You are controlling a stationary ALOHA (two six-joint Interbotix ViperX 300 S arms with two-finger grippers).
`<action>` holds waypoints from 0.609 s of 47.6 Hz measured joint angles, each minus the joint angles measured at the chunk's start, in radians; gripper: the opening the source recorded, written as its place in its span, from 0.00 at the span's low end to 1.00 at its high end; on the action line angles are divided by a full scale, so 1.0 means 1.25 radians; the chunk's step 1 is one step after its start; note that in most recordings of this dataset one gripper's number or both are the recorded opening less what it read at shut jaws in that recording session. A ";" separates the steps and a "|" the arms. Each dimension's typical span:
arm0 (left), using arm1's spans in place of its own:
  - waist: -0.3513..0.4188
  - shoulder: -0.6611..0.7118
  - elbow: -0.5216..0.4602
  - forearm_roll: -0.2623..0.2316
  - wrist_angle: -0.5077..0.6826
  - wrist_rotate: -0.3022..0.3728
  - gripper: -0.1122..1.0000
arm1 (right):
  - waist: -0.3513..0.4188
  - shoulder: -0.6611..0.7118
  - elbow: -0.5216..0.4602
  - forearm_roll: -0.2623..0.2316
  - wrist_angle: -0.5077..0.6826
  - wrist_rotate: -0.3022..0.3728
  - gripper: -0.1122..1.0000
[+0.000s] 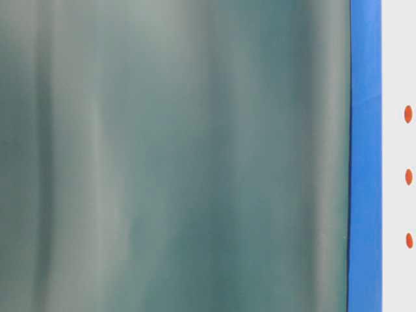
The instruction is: Touch the tip of the soldering iron to the tip of the solder at the mark.
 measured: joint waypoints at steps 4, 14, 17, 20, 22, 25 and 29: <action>0.067 -0.061 0.012 0.000 0.000 0.059 0.78 | -0.056 -0.052 0.004 -0.034 0.002 0.001 0.83; 0.207 -0.179 0.056 0.000 -0.002 0.167 0.78 | -0.150 -0.148 0.036 -0.080 -0.002 0.000 0.83; 0.234 -0.212 0.069 0.000 -0.009 0.191 0.78 | -0.173 -0.187 0.054 -0.093 -0.006 0.001 0.83; 0.261 -0.245 0.085 0.000 -0.016 0.206 0.78 | -0.190 -0.220 0.075 -0.099 -0.012 0.001 0.83; 0.272 -0.268 0.098 0.000 -0.025 0.218 0.78 | -0.198 -0.239 0.090 -0.101 -0.018 0.001 0.83; 0.291 -0.303 0.125 0.000 -0.037 0.228 0.78 | -0.205 -0.270 0.117 -0.102 -0.031 0.001 0.83; 0.307 -0.344 0.162 0.000 -0.055 0.233 0.78 | -0.212 -0.318 0.160 -0.103 -0.056 0.002 0.83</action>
